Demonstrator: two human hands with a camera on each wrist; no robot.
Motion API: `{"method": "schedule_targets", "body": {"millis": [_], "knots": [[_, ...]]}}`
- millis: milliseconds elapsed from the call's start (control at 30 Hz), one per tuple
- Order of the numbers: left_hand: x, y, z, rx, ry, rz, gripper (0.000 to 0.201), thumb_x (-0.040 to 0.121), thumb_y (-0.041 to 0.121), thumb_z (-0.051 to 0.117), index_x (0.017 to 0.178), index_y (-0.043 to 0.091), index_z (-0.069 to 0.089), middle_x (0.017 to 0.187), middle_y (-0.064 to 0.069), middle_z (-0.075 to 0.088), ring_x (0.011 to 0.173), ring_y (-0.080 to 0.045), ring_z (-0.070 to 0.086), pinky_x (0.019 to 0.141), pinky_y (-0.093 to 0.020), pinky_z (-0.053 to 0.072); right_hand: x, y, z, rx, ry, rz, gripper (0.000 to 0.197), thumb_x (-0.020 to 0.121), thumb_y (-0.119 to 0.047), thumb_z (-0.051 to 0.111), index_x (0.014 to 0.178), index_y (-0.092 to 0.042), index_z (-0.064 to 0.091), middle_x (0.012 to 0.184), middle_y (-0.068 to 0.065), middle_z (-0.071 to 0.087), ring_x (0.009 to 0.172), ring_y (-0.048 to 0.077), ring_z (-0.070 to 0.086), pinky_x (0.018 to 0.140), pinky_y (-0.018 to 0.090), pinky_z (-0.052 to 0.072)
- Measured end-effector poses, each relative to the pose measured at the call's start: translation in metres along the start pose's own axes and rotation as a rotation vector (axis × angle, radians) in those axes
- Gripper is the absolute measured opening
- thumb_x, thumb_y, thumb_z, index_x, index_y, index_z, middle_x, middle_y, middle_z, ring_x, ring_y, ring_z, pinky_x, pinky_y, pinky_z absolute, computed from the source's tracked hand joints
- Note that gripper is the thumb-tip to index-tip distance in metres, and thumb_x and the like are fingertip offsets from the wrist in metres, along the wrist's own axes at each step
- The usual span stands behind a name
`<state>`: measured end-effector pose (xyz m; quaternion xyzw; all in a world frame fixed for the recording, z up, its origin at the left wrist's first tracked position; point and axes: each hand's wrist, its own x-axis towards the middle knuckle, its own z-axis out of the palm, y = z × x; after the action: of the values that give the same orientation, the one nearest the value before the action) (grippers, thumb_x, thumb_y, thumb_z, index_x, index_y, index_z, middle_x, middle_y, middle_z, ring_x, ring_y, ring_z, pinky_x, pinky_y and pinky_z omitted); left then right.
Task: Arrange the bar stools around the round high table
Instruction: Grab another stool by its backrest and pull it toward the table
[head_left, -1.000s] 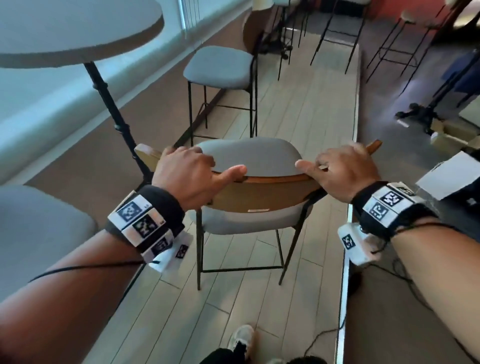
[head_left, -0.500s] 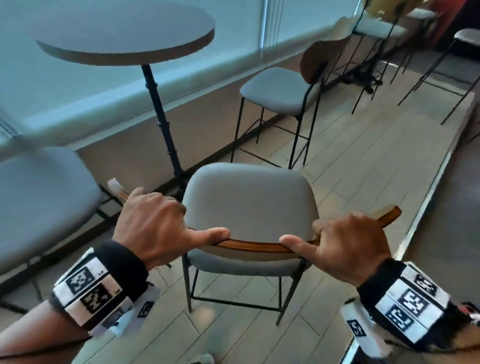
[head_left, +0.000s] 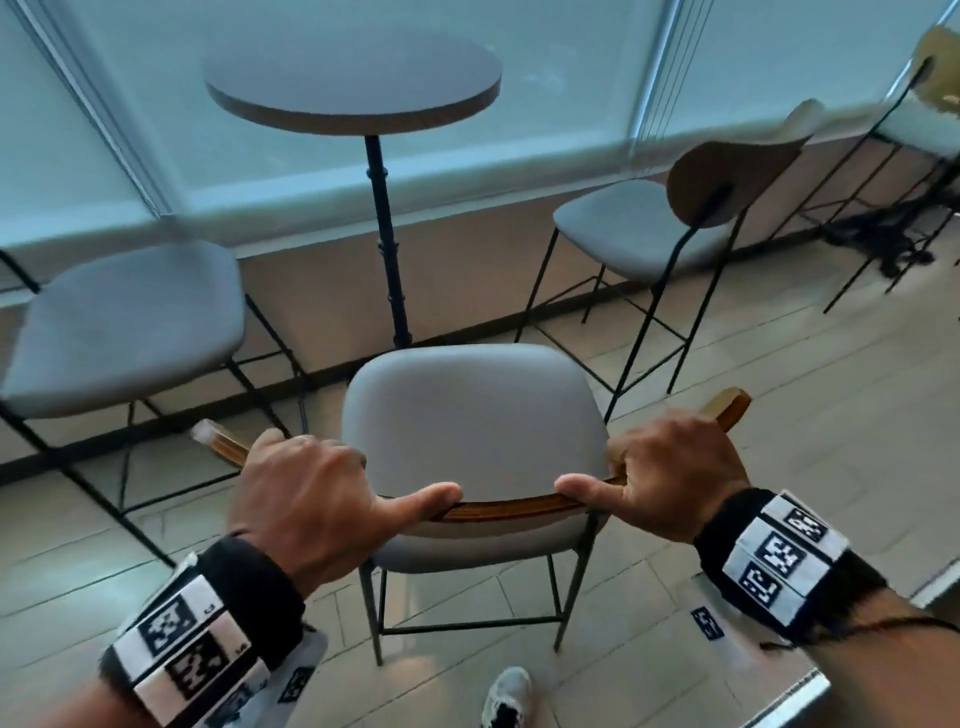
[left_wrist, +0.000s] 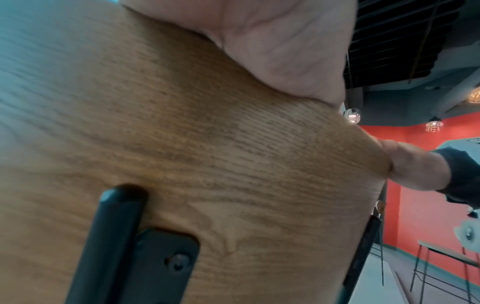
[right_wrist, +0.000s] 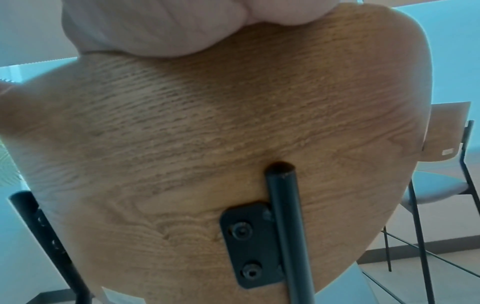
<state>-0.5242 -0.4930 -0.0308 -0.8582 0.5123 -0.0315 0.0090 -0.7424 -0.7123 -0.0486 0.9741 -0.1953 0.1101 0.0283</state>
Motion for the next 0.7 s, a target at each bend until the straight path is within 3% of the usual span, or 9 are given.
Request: {"method": "schedule_targets", "body": {"millis": [100, 267, 367, 533, 700], "knots": [[0.002, 0.025, -0.002, 0.006, 0.004, -0.081, 0.094, 0.065, 0.1, 0.013, 0.039, 0.018, 0.05, 0.038, 0.004, 0.043, 0.038, -0.016, 0.045, 0.064, -0.035, 0.04, 0.008, 0.029, 0.003, 0.034, 0.005, -0.071, 0.085, 0.08, -0.09, 0.014, 0.047, -0.021, 0.052, 0.045, -0.005, 0.047, 0.042, 0.018, 0.044, 0.057, 0.032, 0.044], [0.016, 0.06, -0.001, 0.004, -0.005, -0.173, 0.094, 0.067, 0.099, 0.013, 0.036, 0.017, 0.046, 0.035, 0.006, 0.038, 0.034, -0.011, 0.033, 0.06, -0.033, 0.031, 0.033, 0.074, 0.007, 0.045, 0.062, -0.179, 0.083, 0.082, -0.088, 0.018, 0.044, -0.021, 0.051, 0.044, -0.006, 0.047, 0.04, 0.016, 0.042, 0.055, 0.03, 0.041], [0.024, 0.075, -0.005, 0.003, -0.017, -0.237, 0.094, 0.066, 0.099, 0.014, 0.035, 0.017, 0.045, 0.035, 0.005, 0.037, 0.035, -0.014, 0.036, 0.057, -0.033, 0.029, 0.044, 0.092, 0.009, 0.036, 0.076, -0.221, 0.083, 0.083, -0.087, 0.019, 0.042, -0.021, 0.048, 0.042, -0.007, 0.044, 0.038, 0.016, 0.04, 0.055, 0.03, 0.042], [0.042, 0.094, -0.005, 0.001, -0.019, -0.312, 0.096, 0.063, 0.1, 0.005, 0.04, 0.018, 0.049, 0.038, 0.003, 0.043, 0.038, -0.014, 0.041, 0.062, -0.033, 0.037, 0.065, 0.12, 0.015, 0.055, 0.034, -0.276, 0.081, 0.082, -0.088, 0.014, 0.044, -0.024, 0.046, 0.043, -0.008, 0.042, 0.039, 0.015, 0.039, 0.055, 0.029, 0.038], [0.055, 0.106, -0.009, 0.013, 0.024, -0.357, 0.09, 0.064, 0.1, 0.006, 0.037, 0.021, 0.04, 0.036, 0.005, 0.036, 0.036, -0.012, 0.033, 0.063, -0.033, 0.028, 0.079, 0.136, 0.016, 0.051, -0.021, -0.323, 0.087, 0.077, -0.09, 0.001, 0.046, -0.023, 0.047, 0.045, -0.003, 0.05, 0.045, 0.018, 0.044, 0.058, 0.03, 0.032]]}}
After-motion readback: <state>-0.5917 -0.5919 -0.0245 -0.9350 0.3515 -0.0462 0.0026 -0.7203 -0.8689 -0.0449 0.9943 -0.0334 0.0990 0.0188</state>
